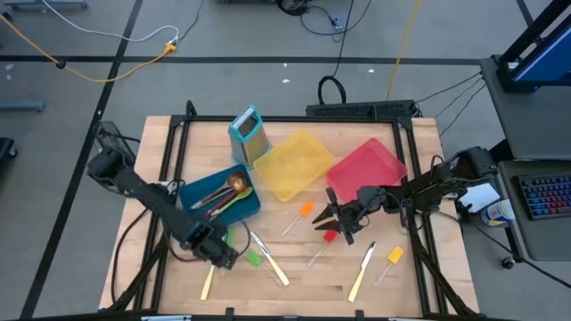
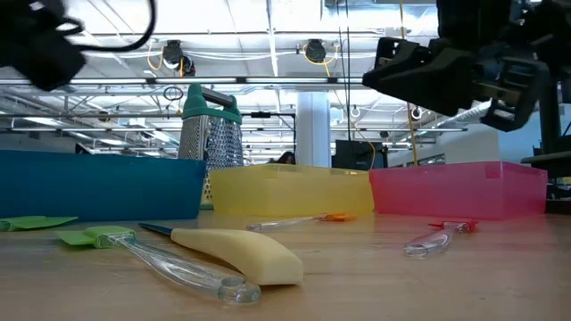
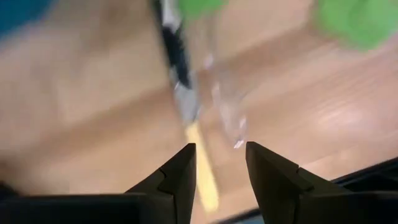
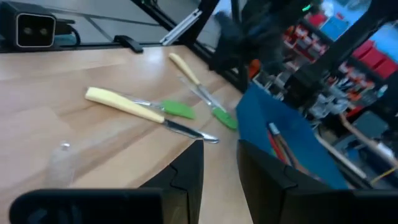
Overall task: Pick & Place Kitchen Items
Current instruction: Put the yellow table knife into the red bin
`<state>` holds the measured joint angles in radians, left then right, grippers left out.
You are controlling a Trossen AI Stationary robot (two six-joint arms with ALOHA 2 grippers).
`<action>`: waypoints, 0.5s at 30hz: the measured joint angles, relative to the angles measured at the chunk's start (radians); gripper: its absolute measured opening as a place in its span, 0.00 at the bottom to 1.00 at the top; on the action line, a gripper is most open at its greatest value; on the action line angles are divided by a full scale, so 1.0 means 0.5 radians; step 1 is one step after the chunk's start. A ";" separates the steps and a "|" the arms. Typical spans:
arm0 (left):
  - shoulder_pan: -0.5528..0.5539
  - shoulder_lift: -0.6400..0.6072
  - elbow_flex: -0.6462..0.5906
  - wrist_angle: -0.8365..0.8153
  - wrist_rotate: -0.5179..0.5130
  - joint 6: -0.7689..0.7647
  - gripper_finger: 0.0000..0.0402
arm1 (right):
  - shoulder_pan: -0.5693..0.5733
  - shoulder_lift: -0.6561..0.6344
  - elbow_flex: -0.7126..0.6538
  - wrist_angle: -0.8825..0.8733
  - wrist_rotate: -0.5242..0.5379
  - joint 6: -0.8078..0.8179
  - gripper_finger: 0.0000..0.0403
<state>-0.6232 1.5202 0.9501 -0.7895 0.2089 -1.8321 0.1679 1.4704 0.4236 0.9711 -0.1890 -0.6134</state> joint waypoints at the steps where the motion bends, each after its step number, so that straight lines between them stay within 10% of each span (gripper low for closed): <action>1: -0.030 0.030 0.000 0.016 0.046 -0.073 0.36 | -0.019 0.000 0.000 0.016 -0.003 -0.020 0.22; 15: -0.356 0.358 0.000 0.473 0.123 -0.783 0.36 | -0.209 0.000 0.000 0.241 -0.105 -0.236 0.22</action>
<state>-0.8014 1.6990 0.9501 -0.5529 0.2702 -2.2236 0.0634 1.4704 0.4236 1.0916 -0.2415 -0.7314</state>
